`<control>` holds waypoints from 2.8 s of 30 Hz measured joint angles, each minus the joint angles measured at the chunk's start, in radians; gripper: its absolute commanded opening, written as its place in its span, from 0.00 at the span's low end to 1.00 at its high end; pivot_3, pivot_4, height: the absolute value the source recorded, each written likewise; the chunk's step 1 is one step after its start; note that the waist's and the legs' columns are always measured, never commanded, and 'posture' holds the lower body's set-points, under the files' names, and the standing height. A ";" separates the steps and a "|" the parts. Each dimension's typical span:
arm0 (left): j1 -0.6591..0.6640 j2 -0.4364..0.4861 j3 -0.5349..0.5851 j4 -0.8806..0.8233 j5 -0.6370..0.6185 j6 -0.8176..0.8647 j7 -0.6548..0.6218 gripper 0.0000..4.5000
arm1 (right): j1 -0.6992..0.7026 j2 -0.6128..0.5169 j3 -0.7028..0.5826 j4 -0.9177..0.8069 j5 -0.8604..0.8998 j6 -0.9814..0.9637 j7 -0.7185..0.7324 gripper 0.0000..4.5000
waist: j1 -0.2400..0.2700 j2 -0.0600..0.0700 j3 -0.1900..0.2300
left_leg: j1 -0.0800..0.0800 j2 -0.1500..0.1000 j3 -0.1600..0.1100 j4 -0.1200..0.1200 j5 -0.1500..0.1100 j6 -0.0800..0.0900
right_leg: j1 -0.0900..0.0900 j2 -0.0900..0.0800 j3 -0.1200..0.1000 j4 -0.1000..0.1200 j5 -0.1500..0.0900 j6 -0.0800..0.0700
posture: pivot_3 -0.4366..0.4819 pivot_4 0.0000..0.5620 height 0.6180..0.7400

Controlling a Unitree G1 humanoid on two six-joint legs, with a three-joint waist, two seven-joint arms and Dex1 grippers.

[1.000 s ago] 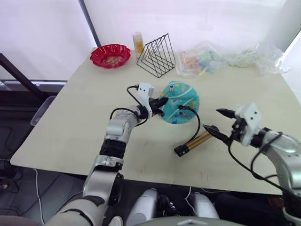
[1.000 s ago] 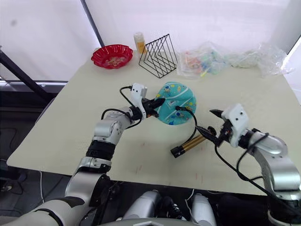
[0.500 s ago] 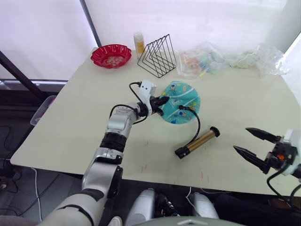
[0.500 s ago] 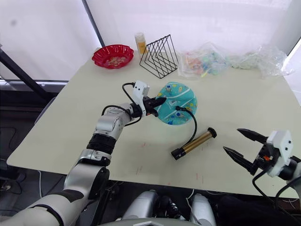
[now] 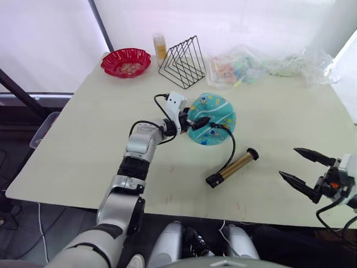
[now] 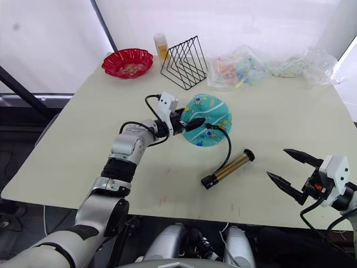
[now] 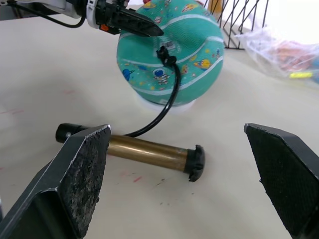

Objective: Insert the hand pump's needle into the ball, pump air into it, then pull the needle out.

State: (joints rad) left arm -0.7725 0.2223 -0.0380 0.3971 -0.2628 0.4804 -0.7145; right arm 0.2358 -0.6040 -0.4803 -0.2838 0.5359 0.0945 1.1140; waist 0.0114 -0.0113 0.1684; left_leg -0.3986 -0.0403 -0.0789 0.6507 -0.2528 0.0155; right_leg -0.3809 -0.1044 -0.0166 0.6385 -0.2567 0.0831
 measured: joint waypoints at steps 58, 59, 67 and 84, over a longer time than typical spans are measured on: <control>0.620 0.520 -0.018 -0.771 -0.246 0.101 -0.342 1.00 | 0.127 -0.067 -0.009 0.167 0.065 -0.182 0.166 1.00 | -0.022 -0.001 0.005 | 0.005 0.011 0.071 0.005 -0.015 0.025 | -0.027 0.004 0.068 0.007 0.009 0.014 | 0.48 0.27 1.00; 0.599 0.497 -0.059 -0.778 -0.228 0.115 -0.318 1.00 | 0.137 -0.066 -0.008 0.146 0.065 -0.182 0.166 1.00 | -0.022 -0.001 0.005 | 0.005 0.011 0.072 0.006 -0.016 0.026 | -0.027 0.004 0.069 0.007 0.010 0.015 | 0.48 0.27 1.00; 0.501 0.401 -0.253 -0.813 -0.146 0.192 -0.212 1.00 | 0.167 -0.064 -0.005 0.084 0.071 -0.180 0.160 1.00 | -0.025 -0.002 0.005 | 0.004 0.011 0.073 0.019 -0.020 0.032 | -0.028 0.009 0.083 0.007 0.016 0.020 | 0.48 0.27 1.00; 0.276 0.050 -0.557 -0.659 0.098 0.404 0.149 1.00 | 0.205 -0.001 0.076 -0.013 0.020 -0.217 0.082 1.00 | -0.014 -0.003 0.004 | 0.003 0.010 0.060 0.023 -0.020 0.032 | -0.021 0.011 0.073 0.005 0.017 0.020 | 0.48 0.27 1.00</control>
State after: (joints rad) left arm -0.4966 0.2726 -0.5951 -0.2621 -0.1647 0.8840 -0.5653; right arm 0.4407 -0.6053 -0.4039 -0.2971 0.5560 -0.1223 1.1959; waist -0.0030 -0.0141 0.1728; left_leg -0.3953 -0.0302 -0.0190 0.6739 -0.2727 0.0474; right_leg -0.4016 -0.0931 0.0565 0.6437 -0.2393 0.1033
